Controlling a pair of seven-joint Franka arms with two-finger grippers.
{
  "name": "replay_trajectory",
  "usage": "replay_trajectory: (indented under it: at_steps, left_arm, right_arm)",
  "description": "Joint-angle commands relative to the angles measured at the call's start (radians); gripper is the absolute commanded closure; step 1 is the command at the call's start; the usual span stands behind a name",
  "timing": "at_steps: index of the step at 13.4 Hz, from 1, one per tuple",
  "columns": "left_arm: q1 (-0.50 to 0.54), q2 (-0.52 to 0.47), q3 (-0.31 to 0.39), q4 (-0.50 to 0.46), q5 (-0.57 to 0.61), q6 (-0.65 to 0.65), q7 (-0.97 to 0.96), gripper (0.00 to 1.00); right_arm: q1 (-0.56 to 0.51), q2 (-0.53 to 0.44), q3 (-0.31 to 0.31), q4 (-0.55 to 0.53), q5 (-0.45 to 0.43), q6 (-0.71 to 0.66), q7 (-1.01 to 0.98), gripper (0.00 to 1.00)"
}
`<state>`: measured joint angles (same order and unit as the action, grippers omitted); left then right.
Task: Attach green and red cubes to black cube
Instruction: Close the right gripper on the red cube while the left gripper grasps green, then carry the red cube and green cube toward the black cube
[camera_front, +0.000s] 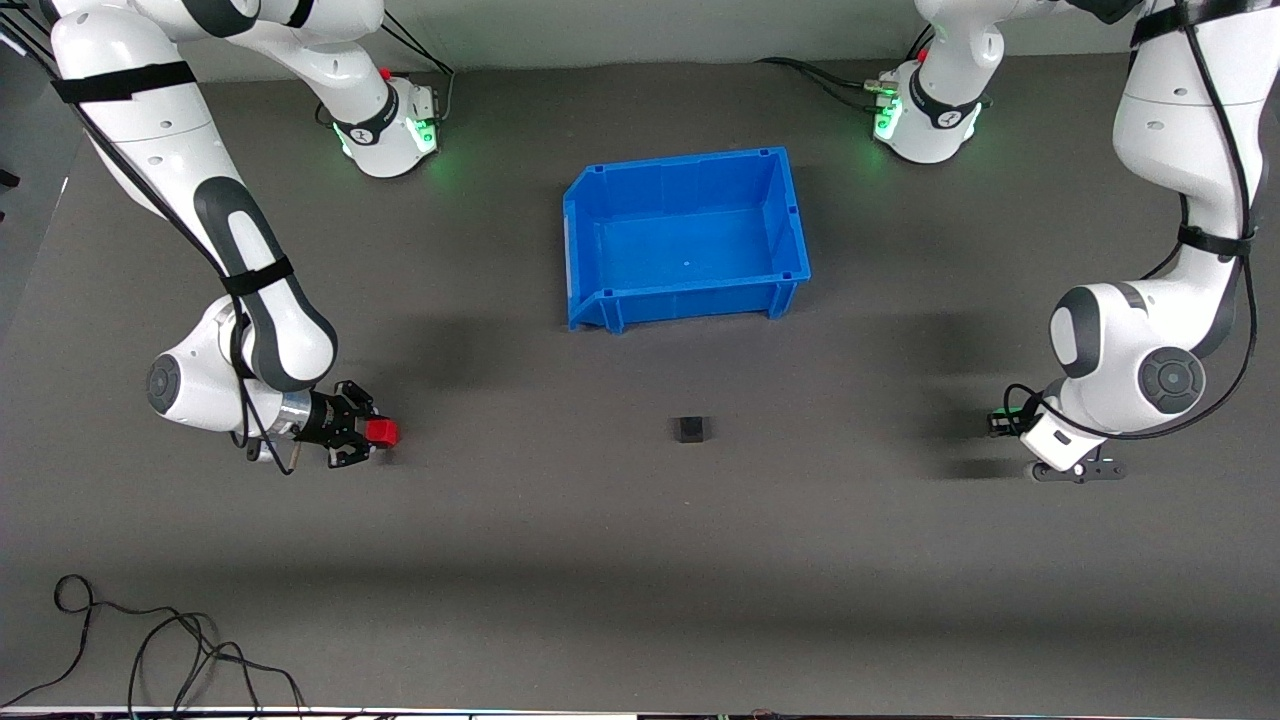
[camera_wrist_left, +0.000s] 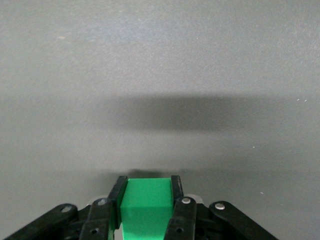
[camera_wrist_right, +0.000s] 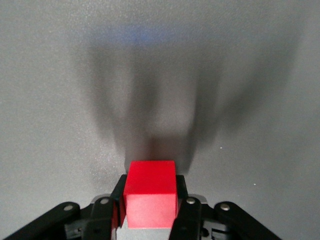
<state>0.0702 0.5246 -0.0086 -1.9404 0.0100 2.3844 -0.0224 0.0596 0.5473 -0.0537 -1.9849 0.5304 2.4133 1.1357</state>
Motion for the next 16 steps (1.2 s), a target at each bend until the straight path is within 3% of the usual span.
replay_trajectory:
  at_steps: [1, 8, 10, 13, 16]
  left_arm:
    - [-0.042, -0.031, -0.016, 0.026, -0.001, -0.060, -0.225, 1.00]
    - [-0.205, -0.026, -0.016, 0.090, -0.001, -0.088, -0.759, 1.00]
    - [-0.230, -0.020, -0.018, 0.148, -0.013, -0.172, -0.865, 1.00]
    - [-0.288, 0.001, -0.018, 0.251, -0.053, -0.325, -1.103, 1.00]
    - [-0.372, 0.026, -0.018, 0.259, -0.161, -0.303, -1.273, 1.00]
  right_arm:
    - [0.006, -0.021, -0.002, 0.008, 0.026, 0.001, -0.019, 0.57]
    - [0.146, -0.050, 0.000, 0.122, 0.019, -0.077, 0.163, 0.64]
    - [0.216, -0.044, -0.002, 0.159, 0.016, -0.076, 0.270, 0.65]
    - [0.316, 0.005, -0.002, 0.251, 0.014, -0.071, 0.441, 0.65]
    - [0.403, 0.092, -0.002, 0.365, 0.010, -0.063, 0.567, 0.65]
